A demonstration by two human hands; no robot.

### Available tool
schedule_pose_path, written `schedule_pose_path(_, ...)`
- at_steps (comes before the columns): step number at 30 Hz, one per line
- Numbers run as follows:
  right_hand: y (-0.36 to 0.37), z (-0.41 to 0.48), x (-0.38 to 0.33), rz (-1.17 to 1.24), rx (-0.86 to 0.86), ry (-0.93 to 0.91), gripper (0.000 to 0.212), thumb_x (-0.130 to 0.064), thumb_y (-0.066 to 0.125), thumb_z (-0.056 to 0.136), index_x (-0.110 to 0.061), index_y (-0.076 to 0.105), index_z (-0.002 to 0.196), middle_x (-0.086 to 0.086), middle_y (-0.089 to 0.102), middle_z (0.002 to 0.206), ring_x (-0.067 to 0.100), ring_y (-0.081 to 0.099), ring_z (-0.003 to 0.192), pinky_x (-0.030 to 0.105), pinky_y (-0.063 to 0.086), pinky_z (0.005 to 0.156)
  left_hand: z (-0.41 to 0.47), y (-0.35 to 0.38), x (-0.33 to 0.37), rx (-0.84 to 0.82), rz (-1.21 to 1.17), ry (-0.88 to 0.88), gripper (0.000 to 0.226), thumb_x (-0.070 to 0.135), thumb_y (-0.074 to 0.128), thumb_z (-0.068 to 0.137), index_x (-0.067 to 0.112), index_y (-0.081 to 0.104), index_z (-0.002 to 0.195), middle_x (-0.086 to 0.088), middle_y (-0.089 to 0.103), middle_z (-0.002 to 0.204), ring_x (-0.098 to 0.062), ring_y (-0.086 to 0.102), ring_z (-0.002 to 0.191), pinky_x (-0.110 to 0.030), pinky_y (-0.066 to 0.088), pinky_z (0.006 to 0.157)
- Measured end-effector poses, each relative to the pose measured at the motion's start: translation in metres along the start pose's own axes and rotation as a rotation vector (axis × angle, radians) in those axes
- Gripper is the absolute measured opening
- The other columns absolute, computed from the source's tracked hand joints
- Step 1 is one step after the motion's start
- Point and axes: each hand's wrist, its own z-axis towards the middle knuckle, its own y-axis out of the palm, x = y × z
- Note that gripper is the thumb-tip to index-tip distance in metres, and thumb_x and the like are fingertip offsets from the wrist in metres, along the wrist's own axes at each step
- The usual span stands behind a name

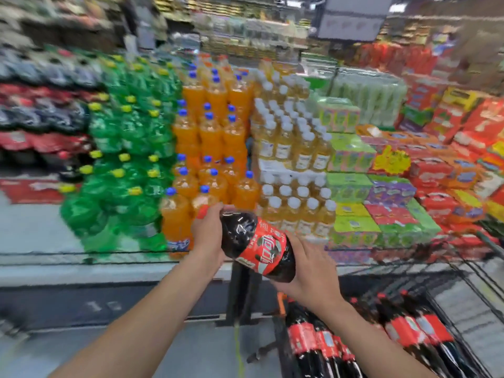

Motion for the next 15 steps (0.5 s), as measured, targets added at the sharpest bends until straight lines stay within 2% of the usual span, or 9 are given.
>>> schedule_pose_path(3,0.024,0.025,-0.06,0.036,-0.036,-0.098,0.107,-0.076,0.066,0.065,-0.023,0.039,0.154,0.0,0.062,0.133,0.025,0.063,0.116,0.042,0.052,0.09,0.005,-0.063,0.04,0.112,-0.061,0.088,0.016,0.021,0.071,0.087,0.006,0.073,0.095,-0.005,0.079,0.083,-0.025,0.075,0.065,-0.033,0.057,0.054)
schedule_pose_path(6,0.049,0.042,-0.128,0.086,-0.047,-0.181,0.108,-0.08,0.064,0.069,-0.024,0.035,0.156,-0.001,0.058,0.139,0.022,0.059,0.123,0.042,0.052,0.094,0.003,-0.128,0.081,0.21,-0.086,0.144,0.004,0.014,0.07,0.084,0.012,0.069,0.081,-0.007,0.074,0.077,-0.027,0.07,0.062,-0.031,0.055,0.052)
schedule_pose_path(8,0.063,0.049,-0.178,0.131,-0.067,-0.219,0.11,-0.078,0.069,0.067,-0.025,0.032,0.156,-0.001,0.058,0.139,0.022,0.059,0.123,0.043,0.053,0.095,0.004,-0.175,0.106,0.257,-0.081,0.174,0.01,0.012,0.071,0.082,0.014,0.07,0.072,-0.007,0.074,0.075,-0.029,0.07,0.067,-0.033,0.057,0.055)
schedule_pose_path(11,0.082,0.053,-0.254,0.209,-0.087,-0.247,0.114,-0.074,0.075,0.06,-0.024,0.034,0.155,-0.002,0.06,0.136,0.022,0.062,0.118,0.043,0.056,0.089,0.004,-0.24,0.146,0.285,-0.036,0.233,0.018,0.023,0.072,0.089,0.009,0.077,0.078,-0.011,0.077,0.082,-0.029,0.073,0.069,-0.036,0.06,0.062)
schedule_pose_path(15,0.105,0.056,-0.348,0.342,-0.082,-0.28,0.118,-0.068,0.081,0.055,-0.019,0.038,0.153,-0.001,0.062,0.136,0.021,0.064,0.117,0.041,0.058,0.088,0.003,-0.313,0.197,0.318,0.009,0.317,0.033,0.04,0.074,0.093,0.012,0.079,0.076,-0.006,0.08,0.083,-0.022,0.075,0.072,-0.034,0.062,0.069)
